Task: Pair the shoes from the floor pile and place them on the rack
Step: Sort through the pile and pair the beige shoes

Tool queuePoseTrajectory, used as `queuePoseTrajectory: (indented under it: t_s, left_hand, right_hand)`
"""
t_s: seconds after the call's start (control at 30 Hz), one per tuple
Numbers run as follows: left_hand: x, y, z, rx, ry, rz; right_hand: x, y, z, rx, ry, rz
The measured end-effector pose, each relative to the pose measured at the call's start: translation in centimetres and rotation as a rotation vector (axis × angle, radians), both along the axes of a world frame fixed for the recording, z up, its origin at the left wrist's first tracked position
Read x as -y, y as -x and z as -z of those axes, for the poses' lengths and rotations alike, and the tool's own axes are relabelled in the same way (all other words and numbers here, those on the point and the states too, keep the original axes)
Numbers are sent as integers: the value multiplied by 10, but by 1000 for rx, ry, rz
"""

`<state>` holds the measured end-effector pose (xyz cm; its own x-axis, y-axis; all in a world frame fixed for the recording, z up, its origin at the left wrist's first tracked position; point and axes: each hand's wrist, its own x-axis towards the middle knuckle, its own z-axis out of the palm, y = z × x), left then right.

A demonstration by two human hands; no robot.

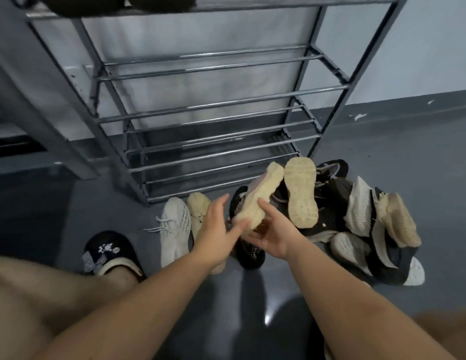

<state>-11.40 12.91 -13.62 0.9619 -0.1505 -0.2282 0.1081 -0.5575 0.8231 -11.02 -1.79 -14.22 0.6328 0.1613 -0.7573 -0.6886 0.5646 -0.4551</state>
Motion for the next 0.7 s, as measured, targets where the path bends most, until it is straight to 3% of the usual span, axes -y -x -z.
queuePoseTrajectory:
  t_s: [0.1,0.13,0.23,0.37,0.5,0.6,0.7]
  left_hand:
    - [-9,-9,1,-753,548,-368]
    - [-13,-9,3,-876,664,-396]
    - [-17,-8,17,-799,759,-489]
    - [-16,1,30,-662,784,-486]
    - [-24,4,27,-804,789,-247]
    - [-36,5,31,-960,686,-31]
    - [-47,7,43,-1030,527,104]
  right_hand:
    - [-13,3,-2,-19,-14,-171]
    - [-16,5,-3,-12,13,-245]
    - [-19,2,-3,0,142,-337]
    - [-22,0,4,-26,254,-251]
    - [-17,-1,19,-6,364,-34]
    - [13,-4,28,-33,532,159]
    - [38,6,36,-100,816,25]
